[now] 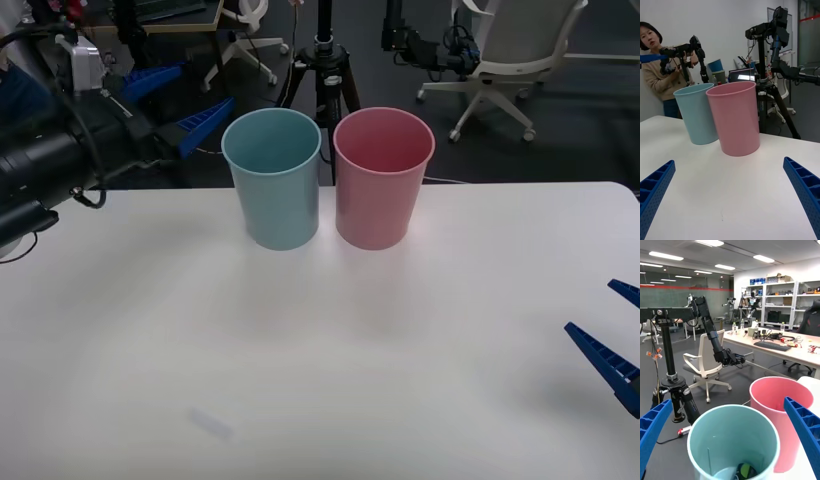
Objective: Grasp the object on the table and drop it into the matching bin: aluminum can to the light blue bin, PET bottle to the pink bin.
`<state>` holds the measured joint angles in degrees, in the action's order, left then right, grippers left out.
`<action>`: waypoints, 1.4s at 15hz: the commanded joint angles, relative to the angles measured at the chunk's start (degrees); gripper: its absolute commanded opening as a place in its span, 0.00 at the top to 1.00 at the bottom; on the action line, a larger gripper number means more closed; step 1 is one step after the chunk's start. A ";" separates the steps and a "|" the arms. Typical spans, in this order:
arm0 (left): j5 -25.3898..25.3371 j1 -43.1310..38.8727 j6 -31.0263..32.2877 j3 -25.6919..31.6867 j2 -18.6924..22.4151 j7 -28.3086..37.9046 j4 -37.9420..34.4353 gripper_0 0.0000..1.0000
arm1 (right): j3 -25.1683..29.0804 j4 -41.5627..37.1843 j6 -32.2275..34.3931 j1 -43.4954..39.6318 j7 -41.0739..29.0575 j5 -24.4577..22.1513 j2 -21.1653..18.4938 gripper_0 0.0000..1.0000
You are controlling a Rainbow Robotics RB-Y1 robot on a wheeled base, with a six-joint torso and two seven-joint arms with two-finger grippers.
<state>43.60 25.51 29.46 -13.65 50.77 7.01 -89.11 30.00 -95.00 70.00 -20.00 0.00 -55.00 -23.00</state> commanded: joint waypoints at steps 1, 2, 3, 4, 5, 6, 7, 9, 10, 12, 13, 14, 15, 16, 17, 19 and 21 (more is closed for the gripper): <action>1.40 -7.23 2.09 5.65 -0.14 -0.24 -4.85 0.00 | 0.00 0.00 0.00 0.00 0.00 0.00 0.00 0.00; 1.93 -10.04 2.79 7.67 -0.50 -0.33 -6.60 0.00 | 0.00 0.00 0.00 0.00 0.00 0.00 0.00 0.00; 2.28 -14.00 3.32 10.22 -0.76 -0.33 -8.89 0.00 | 0.00 0.00 0.00 0.00 0.00 0.00 0.00 0.00; 2.28 -16.99 4.11 12.15 -1.11 -0.06 -10.47 0.00 | 0.00 0.00 0.00 0.00 0.00 0.00 0.00 0.00; 2.28 -20.06 5.60 14.09 -1.81 0.02 -11.70 0.00 | 0.00 0.00 0.00 0.00 0.00 0.00 0.00 0.00; 2.54 -22.61 7.54 15.93 -2.78 -0.24 -12.14 0.00 | 0.00 0.00 0.00 0.00 0.00 0.00 0.00 0.00; 3.51 -24.37 10.00 17.86 -4.19 -0.24 -12.14 0.00 | 0.00 0.00 0.00 0.00 0.00 0.00 0.00 0.00; 7.73 -27.36 15.71 22.43 -9.11 0.29 -12.14 0.00 | 0.00 0.00 0.00 0.00 0.00 0.00 0.00 0.00; 9.49 -28.24 17.38 23.93 -11.13 0.38 -12.14 0.00 | 0.00 0.00 0.00 0.00 0.00 0.00 0.00 0.00; 14.59 -30.78 22.65 29.11 -17.02 0.81 -12.32 0.00 | 0.00 0.00 0.00 0.00 0.00 0.00 0.00 0.00; 17.40 -32.19 25.56 32.10 -20.36 1.17 -12.58 0.00 | 0.00 0.00 0.00 0.00 0.00 0.00 0.00 0.00; 18.63 -33.07 27.22 33.60 -22.29 1.34 -12.67 0.00 | 0.00 0.00 0.00 0.00 0.00 0.00 0.00 0.00; 20.39 -34.74 29.25 35.71 -24.93 1.61 -13.02 0.00 | 0.00 0.00 0.00 0.00 0.00 0.00 0.00 0.00; 20.91 -36.67 30.48 37.11 -26.60 1.69 -13.55 0.00 | 0.00 0.00 0.00 0.00 0.00 0.00 0.00 0.00; 20.74 -38.78 30.83 37.64 -27.74 1.69 -14.25 0.00 | 0.00 0.00 0.00 0.00 0.00 0.00 0.00 0.00; 19.86 -44.14 31.00 38.69 -29.24 1.69 -17.15 0.00 | 0.00 0.00 0.00 0.00 0.00 0.00 0.00 0.00; 18.10 -48.19 31.09 39.05 -29.24 1.34 -18.64 0.00 | 0.00 0.00 0.00 0.00 0.00 0.00 0.00 0.00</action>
<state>62.66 -21.04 60.50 25.32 21.55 8.48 -107.32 30.00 -95.00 70.00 -20.00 0.00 -55.00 -23.00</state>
